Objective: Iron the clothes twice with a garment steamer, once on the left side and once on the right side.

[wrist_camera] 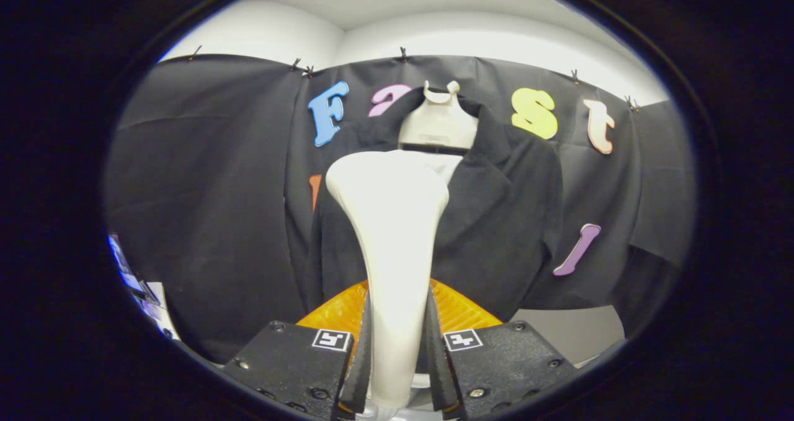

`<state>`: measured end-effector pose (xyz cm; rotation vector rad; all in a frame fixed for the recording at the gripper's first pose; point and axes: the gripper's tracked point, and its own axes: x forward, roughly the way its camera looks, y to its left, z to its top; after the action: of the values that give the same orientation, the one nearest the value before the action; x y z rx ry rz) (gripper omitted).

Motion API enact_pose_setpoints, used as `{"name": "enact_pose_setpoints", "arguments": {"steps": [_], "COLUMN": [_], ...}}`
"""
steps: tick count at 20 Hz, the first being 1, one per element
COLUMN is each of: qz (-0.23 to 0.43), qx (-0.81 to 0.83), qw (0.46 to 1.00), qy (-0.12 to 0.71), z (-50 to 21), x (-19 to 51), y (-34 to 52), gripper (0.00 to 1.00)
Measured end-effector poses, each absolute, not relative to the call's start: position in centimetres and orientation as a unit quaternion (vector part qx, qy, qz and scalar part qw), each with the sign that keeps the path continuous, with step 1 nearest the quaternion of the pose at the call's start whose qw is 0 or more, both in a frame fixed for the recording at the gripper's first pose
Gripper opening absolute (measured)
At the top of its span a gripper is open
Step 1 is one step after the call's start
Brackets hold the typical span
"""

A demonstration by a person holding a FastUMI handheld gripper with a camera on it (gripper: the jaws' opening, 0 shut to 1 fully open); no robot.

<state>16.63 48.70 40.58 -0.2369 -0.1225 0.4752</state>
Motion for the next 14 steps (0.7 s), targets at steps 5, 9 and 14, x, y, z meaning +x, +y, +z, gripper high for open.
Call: {"name": "enact_pose_setpoints", "arguments": {"steps": [5,9,14], "qz": [0.219,0.204,0.193], "qx": [-0.127,-0.15,-0.16], "qw": [0.965,0.966,0.968], "qy": [-0.061,-0.053,-0.027], "z": [42.4,41.7,38.9], "x": [17.8,19.6,21.6], "y": [53.5,55.6,55.7], "gripper": [0.41,0.41,0.42]}}
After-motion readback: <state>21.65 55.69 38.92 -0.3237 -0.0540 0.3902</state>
